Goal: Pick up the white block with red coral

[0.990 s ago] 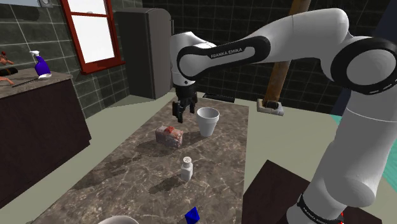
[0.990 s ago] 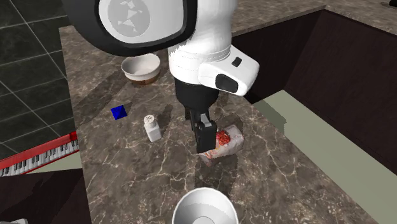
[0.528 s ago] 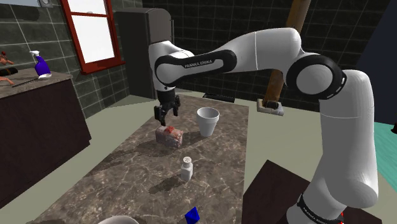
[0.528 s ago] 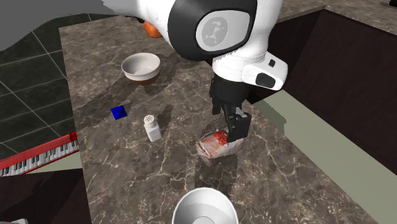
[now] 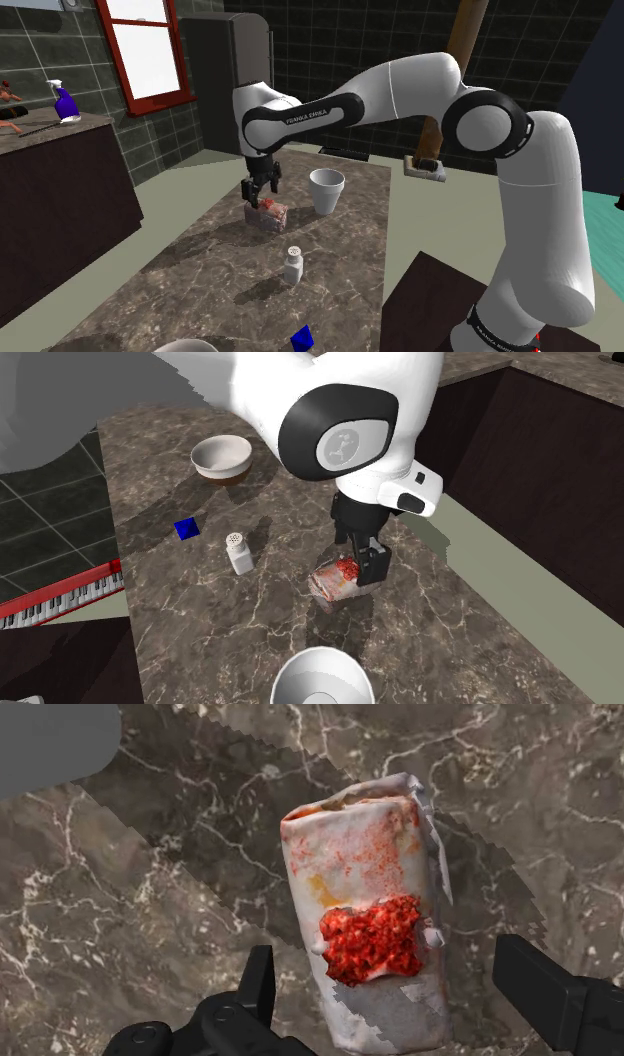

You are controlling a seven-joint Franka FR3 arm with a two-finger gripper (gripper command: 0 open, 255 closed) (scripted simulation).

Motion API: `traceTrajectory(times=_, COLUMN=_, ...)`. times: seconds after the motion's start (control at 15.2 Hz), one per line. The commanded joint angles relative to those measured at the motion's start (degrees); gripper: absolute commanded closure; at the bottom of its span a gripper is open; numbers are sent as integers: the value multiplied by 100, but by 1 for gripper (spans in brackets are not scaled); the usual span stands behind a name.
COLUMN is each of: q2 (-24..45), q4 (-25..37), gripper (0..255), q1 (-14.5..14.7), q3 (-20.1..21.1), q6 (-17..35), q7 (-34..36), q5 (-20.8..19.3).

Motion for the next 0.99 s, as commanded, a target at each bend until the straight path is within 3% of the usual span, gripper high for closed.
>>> traceTrajectory(times=0.0, q2=30, q4=-26, gripper=0, q1=5, q3=-2, q6=57, q7=11, q5=-8)
traceTrajectory(times=0.07, q2=46, q4=-2, gripper=255, q1=3, q3=-5, q6=49, q7=5, q5=-10)
traceTrajectory(times=0.66, q2=30, q4=-26, gripper=255, q1=5, q3=-2, q6=57, q7=12, q5=-8)
traceTrajectory(times=0.92, q2=-31, q4=193, gripper=255, q1=11, q3=9, q6=-219, q7=-14, q5=13)
